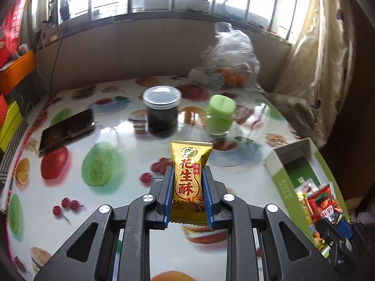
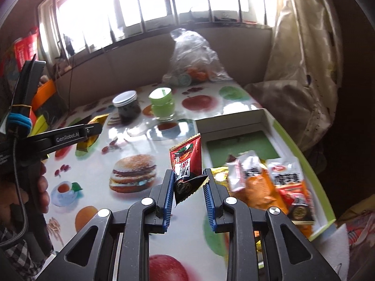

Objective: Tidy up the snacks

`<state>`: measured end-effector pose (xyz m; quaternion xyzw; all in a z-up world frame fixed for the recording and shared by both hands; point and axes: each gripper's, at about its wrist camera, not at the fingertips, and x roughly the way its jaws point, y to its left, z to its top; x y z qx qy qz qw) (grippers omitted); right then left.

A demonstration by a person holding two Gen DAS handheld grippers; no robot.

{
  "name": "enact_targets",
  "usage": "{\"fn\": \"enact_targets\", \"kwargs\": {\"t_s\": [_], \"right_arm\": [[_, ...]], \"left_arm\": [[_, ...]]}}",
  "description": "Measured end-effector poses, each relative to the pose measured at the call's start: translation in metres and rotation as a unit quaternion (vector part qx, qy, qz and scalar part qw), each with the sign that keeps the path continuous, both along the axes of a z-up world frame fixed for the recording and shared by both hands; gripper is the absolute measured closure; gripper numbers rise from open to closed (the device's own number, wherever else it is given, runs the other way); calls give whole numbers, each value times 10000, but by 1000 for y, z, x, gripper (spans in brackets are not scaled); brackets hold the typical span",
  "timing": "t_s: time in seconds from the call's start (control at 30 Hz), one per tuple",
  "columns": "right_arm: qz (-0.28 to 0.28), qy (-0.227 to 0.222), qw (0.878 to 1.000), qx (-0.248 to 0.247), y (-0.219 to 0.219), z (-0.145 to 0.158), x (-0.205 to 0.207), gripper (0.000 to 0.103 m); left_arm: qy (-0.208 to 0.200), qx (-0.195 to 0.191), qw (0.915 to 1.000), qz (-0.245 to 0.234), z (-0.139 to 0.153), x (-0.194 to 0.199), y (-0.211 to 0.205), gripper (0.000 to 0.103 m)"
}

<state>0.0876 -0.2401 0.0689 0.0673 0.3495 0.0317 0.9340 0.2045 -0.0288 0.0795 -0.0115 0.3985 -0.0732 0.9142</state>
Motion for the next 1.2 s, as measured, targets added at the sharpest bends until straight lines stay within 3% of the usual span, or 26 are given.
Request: {"fn": "enact_targets", "kwargs": {"t_s": [0.43,0.9,1.2], "right_arm": [[-475,-12,9989,28,-45,-2,-19,80],[-965,230,9950,-108,-88,-21,-30,80],[-1056,232,9940,-176,-100,-23,-28,80]], "left_arm": [[-36,-5,9985,-543,6,-14,-60,79],[449,-347,9865,-1534,-16,-26,-135,79],[667,-386,9818,-1734,-28,-31,-158,79]]}}
